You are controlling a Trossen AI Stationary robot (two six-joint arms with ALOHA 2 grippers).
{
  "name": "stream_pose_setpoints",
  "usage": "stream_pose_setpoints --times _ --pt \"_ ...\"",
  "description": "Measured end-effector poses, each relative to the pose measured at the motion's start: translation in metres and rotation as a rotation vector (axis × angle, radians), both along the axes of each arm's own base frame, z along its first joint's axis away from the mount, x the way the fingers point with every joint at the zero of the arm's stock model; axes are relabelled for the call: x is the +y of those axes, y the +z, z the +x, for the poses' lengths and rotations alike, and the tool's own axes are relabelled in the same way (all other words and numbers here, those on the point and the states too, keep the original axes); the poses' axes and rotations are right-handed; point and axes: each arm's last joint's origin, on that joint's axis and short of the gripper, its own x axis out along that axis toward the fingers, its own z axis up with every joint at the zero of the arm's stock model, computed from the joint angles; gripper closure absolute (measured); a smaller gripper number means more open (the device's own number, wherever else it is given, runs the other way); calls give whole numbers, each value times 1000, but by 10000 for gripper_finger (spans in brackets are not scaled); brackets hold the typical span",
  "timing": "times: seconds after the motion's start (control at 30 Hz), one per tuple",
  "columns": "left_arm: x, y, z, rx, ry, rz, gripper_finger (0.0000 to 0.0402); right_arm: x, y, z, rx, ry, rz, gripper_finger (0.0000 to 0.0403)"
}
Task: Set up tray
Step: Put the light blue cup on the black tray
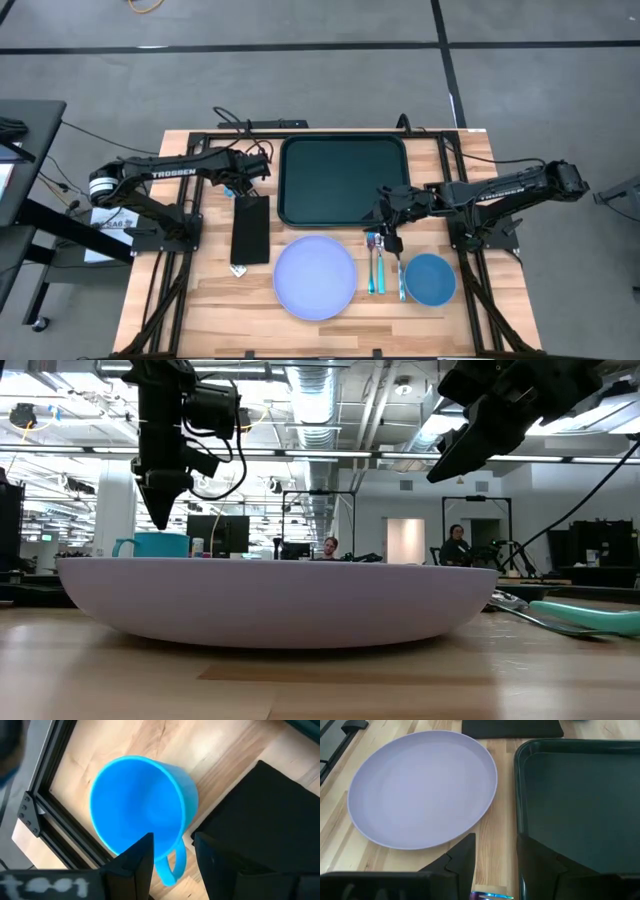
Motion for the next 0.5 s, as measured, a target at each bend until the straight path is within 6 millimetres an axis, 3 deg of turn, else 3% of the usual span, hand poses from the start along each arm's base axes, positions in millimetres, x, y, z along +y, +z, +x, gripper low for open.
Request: stream_pose_setpoints --times 0.5 --pt "9 0 1 -51 12 -12 269 0 0 0 0 0 0 269"
